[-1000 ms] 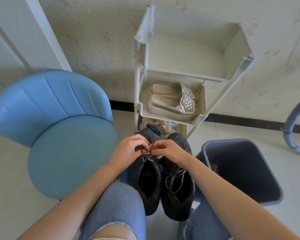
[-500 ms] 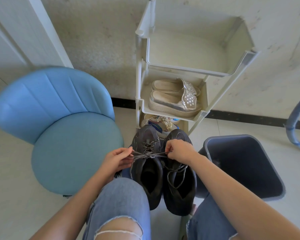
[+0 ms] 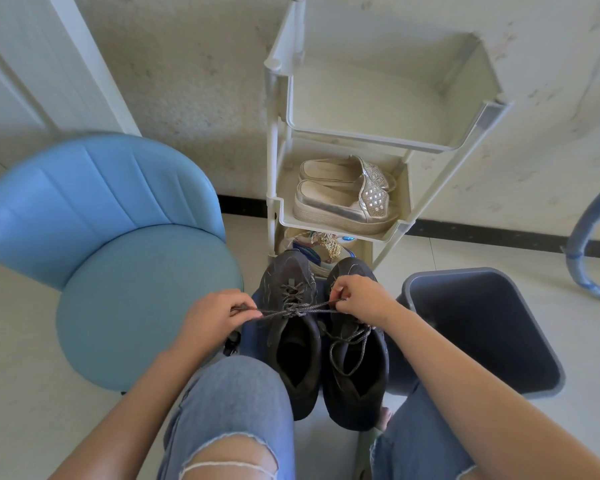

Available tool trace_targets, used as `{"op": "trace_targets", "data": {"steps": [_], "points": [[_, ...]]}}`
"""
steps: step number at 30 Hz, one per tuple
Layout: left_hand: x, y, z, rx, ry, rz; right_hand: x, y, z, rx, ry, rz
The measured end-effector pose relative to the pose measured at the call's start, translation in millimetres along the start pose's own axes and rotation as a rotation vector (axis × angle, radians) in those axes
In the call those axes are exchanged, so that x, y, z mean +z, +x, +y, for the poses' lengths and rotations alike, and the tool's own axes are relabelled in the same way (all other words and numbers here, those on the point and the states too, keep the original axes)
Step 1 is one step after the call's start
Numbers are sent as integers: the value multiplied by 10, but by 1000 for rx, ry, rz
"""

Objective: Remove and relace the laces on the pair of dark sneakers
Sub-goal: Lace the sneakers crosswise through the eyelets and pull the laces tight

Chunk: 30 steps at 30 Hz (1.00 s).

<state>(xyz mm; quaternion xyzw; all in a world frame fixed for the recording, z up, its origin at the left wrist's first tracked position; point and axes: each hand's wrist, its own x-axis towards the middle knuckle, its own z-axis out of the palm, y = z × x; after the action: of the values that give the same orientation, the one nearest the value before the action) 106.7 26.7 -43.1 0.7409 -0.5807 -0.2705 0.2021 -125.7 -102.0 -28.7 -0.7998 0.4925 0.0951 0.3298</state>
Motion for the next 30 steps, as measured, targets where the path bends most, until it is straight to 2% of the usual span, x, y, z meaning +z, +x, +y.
{"op": "trace_targets", "data": {"steps": [2,5,6,8,13,16,20,22,24,26,28,30], "points": [[-6,10,-27,-76,-235,31,-4,2,7,-6,84,28],[-34,-40,16,-342,-1064,-71,-4,7,-3,-27,191,53],[-35,-55,22,-373,-1229,-80,-9,6,-5,-23,201,45],[-28,-65,46,-389,-1305,-58,-20,-5,-3,-20,198,6],[9,-55,-1,-424,-984,38,-83,-32,79,18,110,-11],[-10,-68,-85,-444,-950,41,-84,-19,123,24,36,-16],[2,-46,-125,-470,-882,71,-60,5,139,32,37,-11],[7,-28,-127,-476,-827,33,-53,-4,150,32,50,-2],[-16,-36,-95,-514,-810,-104,-68,-26,145,19,144,15],[-122,-48,-12,-560,-694,-336,-89,-88,101,-27,196,52],[-247,7,123,-541,-392,-545,-79,-184,13,-43,66,102],[-309,125,336,-448,-18,-682,13,-267,-121,-36,-156,92]]}}
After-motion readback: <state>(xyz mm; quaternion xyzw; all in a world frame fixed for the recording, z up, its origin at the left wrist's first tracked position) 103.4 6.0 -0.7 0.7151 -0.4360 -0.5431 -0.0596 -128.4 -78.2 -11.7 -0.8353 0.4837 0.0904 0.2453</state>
